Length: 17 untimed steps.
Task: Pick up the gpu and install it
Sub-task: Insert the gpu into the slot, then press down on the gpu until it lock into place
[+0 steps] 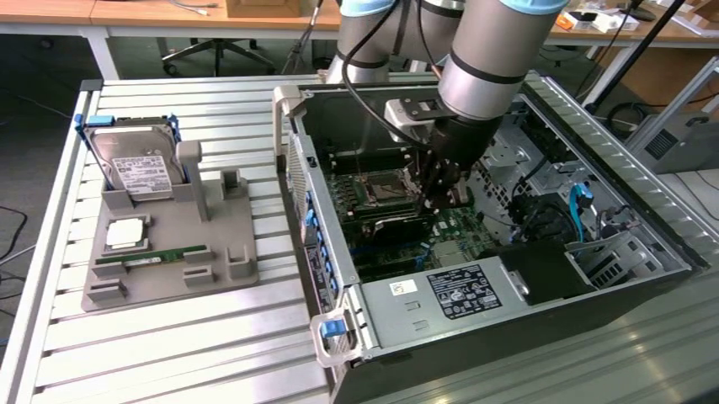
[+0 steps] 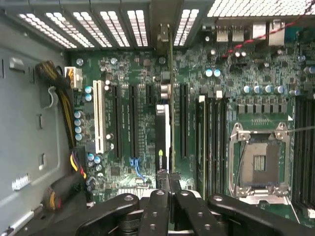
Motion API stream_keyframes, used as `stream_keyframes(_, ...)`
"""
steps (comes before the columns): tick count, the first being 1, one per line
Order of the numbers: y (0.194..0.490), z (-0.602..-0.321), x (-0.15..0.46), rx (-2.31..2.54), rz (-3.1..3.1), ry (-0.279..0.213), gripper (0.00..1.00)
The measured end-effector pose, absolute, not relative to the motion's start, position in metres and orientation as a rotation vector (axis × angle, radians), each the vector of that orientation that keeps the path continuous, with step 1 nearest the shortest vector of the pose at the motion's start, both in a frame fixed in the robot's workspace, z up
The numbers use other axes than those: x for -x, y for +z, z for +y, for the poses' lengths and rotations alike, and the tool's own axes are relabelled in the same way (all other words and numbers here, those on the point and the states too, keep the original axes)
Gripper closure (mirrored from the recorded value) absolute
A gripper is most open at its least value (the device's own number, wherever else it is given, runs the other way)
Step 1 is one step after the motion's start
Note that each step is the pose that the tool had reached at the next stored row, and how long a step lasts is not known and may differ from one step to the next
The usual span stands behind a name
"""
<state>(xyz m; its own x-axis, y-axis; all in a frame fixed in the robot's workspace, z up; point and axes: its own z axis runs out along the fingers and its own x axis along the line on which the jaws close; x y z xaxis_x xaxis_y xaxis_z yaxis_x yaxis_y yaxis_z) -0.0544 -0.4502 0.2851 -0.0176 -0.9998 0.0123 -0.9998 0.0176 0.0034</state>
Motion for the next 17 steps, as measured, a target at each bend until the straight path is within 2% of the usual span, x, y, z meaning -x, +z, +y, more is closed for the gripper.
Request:
stream_keyframes(11, 0.285, -0.450, 0.056, -2.194, -2.233, 0.010, 0.89)
stream_keyframes(17, 0.284, -0.450, 0.080, -2.195, -2.234, 0.013, 0.89)
